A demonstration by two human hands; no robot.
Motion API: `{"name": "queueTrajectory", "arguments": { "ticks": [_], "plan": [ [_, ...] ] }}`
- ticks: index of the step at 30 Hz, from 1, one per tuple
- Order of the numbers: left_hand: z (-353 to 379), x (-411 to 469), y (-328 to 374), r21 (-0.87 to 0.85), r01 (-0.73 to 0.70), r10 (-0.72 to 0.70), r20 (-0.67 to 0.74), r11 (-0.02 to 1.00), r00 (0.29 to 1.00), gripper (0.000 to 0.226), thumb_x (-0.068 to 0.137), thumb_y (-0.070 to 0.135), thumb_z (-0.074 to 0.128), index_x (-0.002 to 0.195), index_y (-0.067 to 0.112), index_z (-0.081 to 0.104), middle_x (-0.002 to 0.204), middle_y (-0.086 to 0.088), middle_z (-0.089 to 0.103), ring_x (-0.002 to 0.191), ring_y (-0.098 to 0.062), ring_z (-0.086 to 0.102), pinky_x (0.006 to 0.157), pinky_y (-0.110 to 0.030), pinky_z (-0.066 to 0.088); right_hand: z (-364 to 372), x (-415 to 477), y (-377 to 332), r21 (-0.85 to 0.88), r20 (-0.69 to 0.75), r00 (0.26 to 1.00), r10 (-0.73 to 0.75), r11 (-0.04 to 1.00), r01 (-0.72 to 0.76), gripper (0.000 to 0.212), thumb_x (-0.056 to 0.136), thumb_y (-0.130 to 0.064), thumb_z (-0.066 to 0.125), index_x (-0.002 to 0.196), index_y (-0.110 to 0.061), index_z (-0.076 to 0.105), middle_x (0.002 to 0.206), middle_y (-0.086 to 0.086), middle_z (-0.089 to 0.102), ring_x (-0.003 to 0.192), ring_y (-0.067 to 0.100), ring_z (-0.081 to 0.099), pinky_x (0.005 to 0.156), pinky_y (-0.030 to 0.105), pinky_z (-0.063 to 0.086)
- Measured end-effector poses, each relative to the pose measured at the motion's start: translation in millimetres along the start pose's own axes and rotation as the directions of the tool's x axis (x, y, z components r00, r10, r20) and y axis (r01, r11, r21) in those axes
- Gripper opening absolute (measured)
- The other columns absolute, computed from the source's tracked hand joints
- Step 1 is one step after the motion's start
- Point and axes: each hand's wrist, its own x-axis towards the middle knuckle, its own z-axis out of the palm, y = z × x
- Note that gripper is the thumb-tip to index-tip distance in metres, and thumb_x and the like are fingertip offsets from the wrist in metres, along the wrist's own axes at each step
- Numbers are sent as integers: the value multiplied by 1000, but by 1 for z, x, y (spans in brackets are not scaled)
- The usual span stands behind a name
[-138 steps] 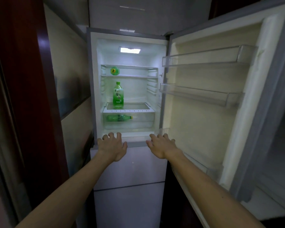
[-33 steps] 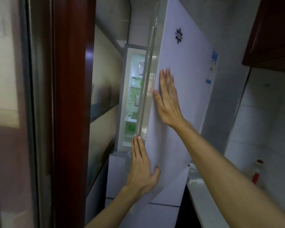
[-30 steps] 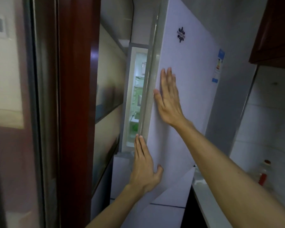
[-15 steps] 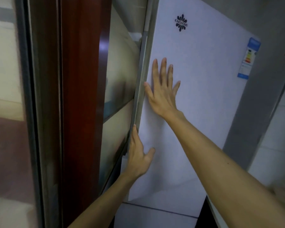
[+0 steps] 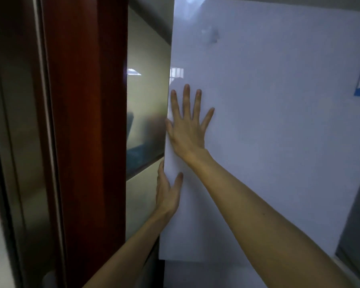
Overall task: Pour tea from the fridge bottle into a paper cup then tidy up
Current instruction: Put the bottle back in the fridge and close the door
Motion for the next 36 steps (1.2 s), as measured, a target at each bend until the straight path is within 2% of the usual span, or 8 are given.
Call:
{"name": "queueTrajectory", "arguments": {
  "ticks": [2, 8, 13, 18, 26, 31, 36],
  "plan": [
    [7, 7, -3, 27, -32, 33, -31, 999, 999, 73, 87, 47, 54, 150, 30, 21, 149, 6, 39, 133, -14, 42, 112, -43, 37, 11, 4, 6, -34, -12, 1000, -17, 999, 17, 72, 99, -50, 32, 156, -24, -3, 164, 7, -13, 149, 34, -15, 112, 69, -1],
    [17, 33, -22, 83, -35, 41, -76, 996, 996, 64, 97, 34, 54, 150, 30, 18, 148, 4, 39, 130, -12, 42, 107, -33, 36, 31, 13, 18, -103, -51, 998, -42, 994, 36, 76, 96, -57, 34, 157, -25, 0, 164, 8, -7, 150, 34, -9, 111, 68, 5],
    [18, 45, -30, 64, -37, 40, -39, 997, 998, 66, 96, 37, 53, 150, 32, 16, 146, 8, 38, 131, -13, 41, 107, -34, 36, 43, 20, 21, -128, -56, 998, -25, 992, 17, 75, 97, -57, 36, 157, -25, 3, 164, 7, -4, 150, 34, -7, 112, 68, 5],
    [21, 58, -37, 93, -18, 21, -28, 996, 999, 66, 96, 39, 53, 150, 28, 17, 150, 0, 38, 134, -19, 41, 111, -42, 37, 59, 25, 26, -155, -73, 997, -28, 988, 16, 73, 98, -54, 34, 157, -25, 3, 164, 8, -4, 150, 34, -7, 112, 68, 5],
    [25, 83, -46, 68, 11, -12, 11, 998, 1000, 66, 95, 37, 55, 150, 26, 19, 146, -1, 41, 130, -19, 43, 104, -31, 36, 77, 38, 30, -184, -54, 999, -10, 983, 0, 70, 99, -52, 30, 157, -24, 1, 164, 7, -7, 150, 34, -10, 113, 68, 1],
    [30, 96, -48, 48, 34, -35, 33, 998, 999, 68, 94, 38, 56, 150, 26, 19, 150, -2, 38, 134, -22, 41, 112, -46, 35, 91, 46, 36, -208, -82, 997, -8, 978, -9, 69, 100, -52, 31, 157, -24, 4, 164, 8, -3, 150, 35, -6, 113, 67, 3],
    [33, 108, -49, 35, 46, -48, 70, 998, 996, 68, 94, 37, 56, 150, 26, 19, 150, -2, 38, 134, -20, 41, 112, -45, 37, 108, 54, 43, -229, -101, 995, 8, 973, -31, 69, 99, -53, 30, 157, -24, 4, 164, 8, -2, 150, 35, -5, 113, 67, 4]
  ]
}}
